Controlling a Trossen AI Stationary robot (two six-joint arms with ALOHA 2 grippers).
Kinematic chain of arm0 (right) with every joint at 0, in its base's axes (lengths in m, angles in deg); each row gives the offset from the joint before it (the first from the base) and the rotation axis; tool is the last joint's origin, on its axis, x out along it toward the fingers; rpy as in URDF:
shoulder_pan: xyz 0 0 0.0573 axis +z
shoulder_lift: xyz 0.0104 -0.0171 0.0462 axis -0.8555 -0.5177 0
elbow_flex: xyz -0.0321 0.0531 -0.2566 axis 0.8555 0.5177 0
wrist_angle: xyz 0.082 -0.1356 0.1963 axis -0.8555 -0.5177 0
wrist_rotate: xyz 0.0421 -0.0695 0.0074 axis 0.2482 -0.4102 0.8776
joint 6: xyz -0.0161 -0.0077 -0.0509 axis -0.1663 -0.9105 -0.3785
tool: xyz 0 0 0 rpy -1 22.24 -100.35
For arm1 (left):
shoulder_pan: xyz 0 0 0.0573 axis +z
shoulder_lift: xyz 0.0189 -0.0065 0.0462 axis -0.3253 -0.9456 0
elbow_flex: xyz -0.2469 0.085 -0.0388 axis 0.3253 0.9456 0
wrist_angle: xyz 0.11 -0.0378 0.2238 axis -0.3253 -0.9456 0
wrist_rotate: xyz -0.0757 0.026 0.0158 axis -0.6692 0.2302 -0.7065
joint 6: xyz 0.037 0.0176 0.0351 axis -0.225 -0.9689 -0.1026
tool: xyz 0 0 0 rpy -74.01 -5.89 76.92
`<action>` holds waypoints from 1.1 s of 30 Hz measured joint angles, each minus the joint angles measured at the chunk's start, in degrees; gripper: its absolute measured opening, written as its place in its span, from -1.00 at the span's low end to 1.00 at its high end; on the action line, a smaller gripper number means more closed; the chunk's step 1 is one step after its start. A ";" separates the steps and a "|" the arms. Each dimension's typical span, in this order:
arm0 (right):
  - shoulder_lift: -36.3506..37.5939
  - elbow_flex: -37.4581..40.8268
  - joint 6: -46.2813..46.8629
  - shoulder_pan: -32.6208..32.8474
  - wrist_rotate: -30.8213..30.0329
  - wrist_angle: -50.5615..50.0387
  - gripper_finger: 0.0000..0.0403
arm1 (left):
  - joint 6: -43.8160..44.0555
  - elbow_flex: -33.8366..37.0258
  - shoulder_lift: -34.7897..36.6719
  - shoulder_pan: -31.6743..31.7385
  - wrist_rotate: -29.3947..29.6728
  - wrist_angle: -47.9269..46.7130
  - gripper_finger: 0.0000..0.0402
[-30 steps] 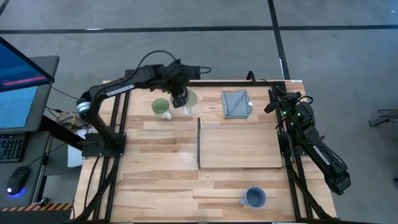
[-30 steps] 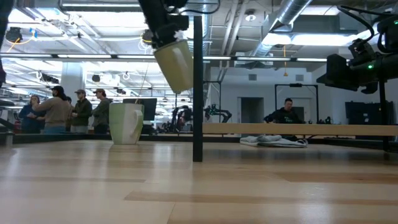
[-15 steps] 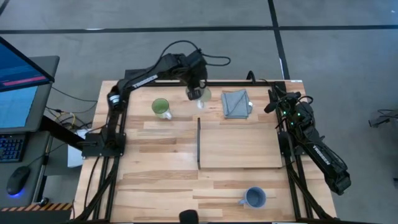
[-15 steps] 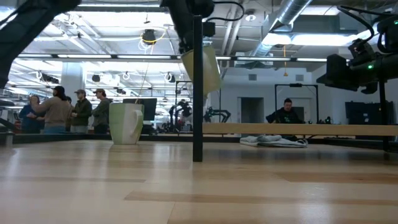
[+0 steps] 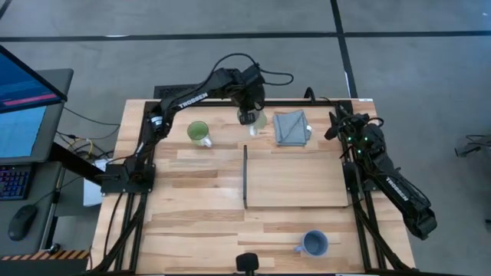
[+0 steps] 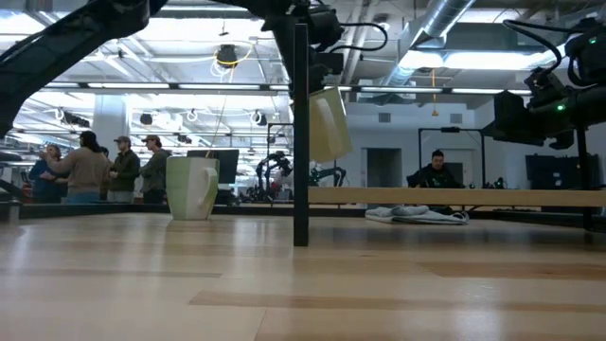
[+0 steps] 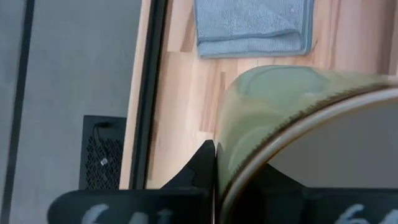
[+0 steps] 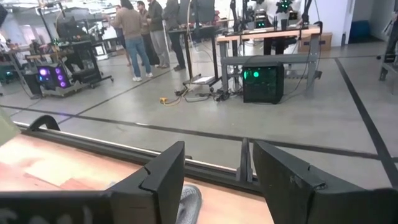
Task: Stack small to large cups/mugs on shelf
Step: Put the light green mug on the shelf
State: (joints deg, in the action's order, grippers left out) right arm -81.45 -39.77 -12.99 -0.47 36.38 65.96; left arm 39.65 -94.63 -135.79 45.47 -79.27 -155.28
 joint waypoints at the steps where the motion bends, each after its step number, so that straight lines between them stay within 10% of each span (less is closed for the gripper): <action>1: -0.13 0.00 -0.02 0.00 0.00 0.00 0.05 | 0.43 -0.04 -0.22 0.00 -0.30 0.78 -0.95; 33: -0.23 0.00 0.01 0.02 -0.02 0.02 0.05 | 2.68 0.19 -10.43 0.02 -5.03 -3.75 -0.95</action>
State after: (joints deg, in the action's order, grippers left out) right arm -81.68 -39.77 -12.98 -0.45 36.36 65.98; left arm 42.33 -94.44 -146.22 45.49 -84.30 -159.03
